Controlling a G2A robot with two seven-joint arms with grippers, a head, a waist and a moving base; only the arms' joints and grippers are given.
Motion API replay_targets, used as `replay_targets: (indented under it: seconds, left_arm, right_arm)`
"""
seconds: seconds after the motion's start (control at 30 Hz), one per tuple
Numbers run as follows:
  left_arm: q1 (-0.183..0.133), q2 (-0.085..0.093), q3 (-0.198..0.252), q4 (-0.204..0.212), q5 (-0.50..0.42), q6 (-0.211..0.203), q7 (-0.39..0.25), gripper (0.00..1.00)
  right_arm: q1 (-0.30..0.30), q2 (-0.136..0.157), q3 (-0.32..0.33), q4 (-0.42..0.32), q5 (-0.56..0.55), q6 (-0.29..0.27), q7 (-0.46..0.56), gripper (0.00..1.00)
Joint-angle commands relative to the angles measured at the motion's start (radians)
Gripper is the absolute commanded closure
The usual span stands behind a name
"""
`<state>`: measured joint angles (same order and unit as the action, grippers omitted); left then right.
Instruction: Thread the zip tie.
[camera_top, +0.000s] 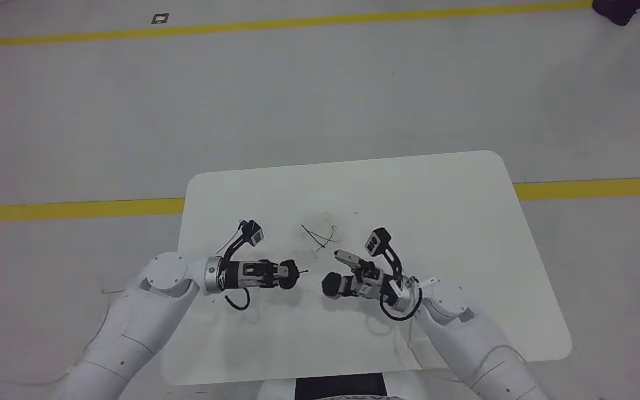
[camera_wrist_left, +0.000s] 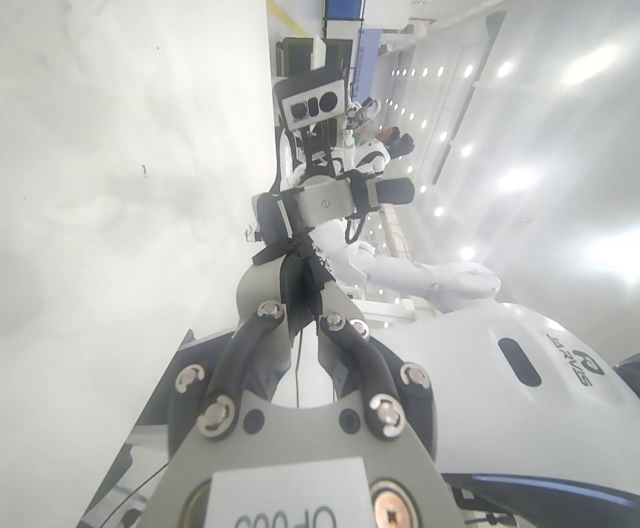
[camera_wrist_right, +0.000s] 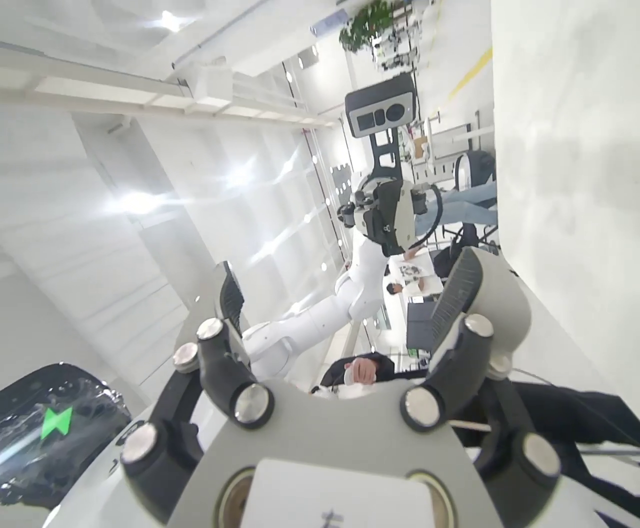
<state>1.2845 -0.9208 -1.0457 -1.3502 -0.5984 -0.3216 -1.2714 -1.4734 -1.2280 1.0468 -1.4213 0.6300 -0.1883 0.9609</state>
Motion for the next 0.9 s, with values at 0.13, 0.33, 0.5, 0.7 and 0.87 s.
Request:
replay_targets:
  seconds: [0.13,0.33,0.5,0.7,0.87]
  left_arm:
    - [-0.013,0.005,-0.001,0.029,-0.03,-0.014,-0.104,1.0]
    - [-0.02,0.005,0.007,0.03,-0.014,-0.018,-0.119,1.0]
    - [-0.02,0.005,0.007,0.03,-0.014,-0.018,-0.119,1.0]
    - [-0.02,0.005,0.007,0.03,-0.014,-0.018,-0.119,1.0]
    - [-0.02,0.005,0.007,0.03,-0.014,-0.018,-0.119,1.0]
  right_arm:
    - [0.088,-0.011,-0.052,0.071,-0.018,0.004,0.095,0.0]
    - [0.097,-0.012,-0.058,0.08,-0.024,0.001,0.097,0.0]
    - [0.096,-0.012,-0.063,0.082,-0.043,0.003,0.076,0.0]
    - [0.098,-0.018,-0.087,0.105,-0.053,-0.061,0.08,0.0]
    - [0.113,-0.024,-0.111,0.13,-0.096,-0.142,0.066,0.0]
